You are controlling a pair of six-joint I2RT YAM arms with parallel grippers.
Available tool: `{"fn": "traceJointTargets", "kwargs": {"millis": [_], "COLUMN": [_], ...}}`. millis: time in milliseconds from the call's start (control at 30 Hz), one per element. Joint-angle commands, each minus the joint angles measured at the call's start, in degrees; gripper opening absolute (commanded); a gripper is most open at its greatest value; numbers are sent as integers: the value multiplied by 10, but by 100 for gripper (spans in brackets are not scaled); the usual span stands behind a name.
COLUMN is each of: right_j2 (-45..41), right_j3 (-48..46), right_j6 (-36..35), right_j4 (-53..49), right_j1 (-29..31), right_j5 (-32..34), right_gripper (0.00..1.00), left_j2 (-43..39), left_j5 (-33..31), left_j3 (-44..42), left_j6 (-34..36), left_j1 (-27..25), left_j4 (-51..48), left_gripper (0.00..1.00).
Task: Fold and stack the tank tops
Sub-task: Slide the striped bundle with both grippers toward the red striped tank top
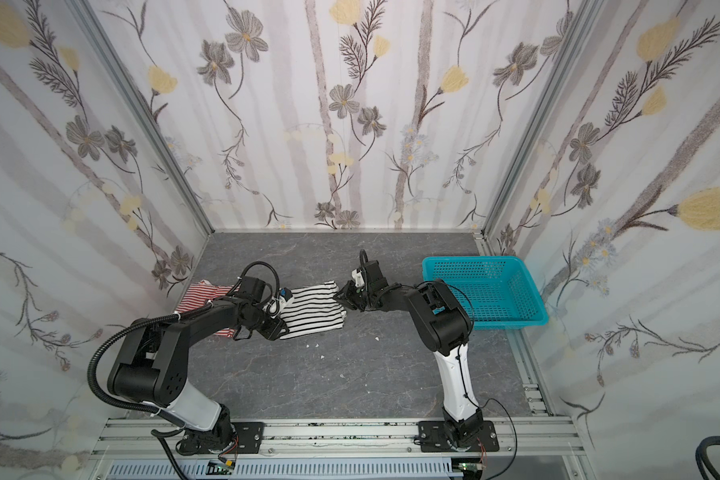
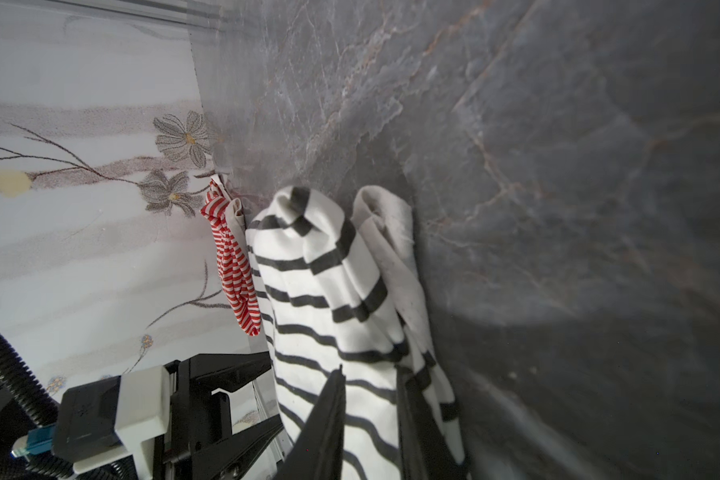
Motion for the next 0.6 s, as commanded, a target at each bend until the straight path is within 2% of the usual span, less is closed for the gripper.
{"fn": "traceJointTargets", "kwargs": {"millis": [0,133,200,567], "right_j2": [-31,-49,-44,-32], "right_j3": [-9,-1,7,-59], "right_j6": [-8,-30,-44,-32], "right_j4": [6,-35,-53,-14], "right_j1": [8,36,48,52], "right_j5": [18,54,63,75], "right_gripper": [25,25,25,25], "left_j2": [-32,-38,-16,102], "left_j5": [6,35,45,168], "left_j3": [6,24,32,90], "left_j6": [5,-23,-29,-72], "left_j1": [19,47,54,89], "left_j4": [7,11,10,5], "left_gripper": [53,69,70,68]}}
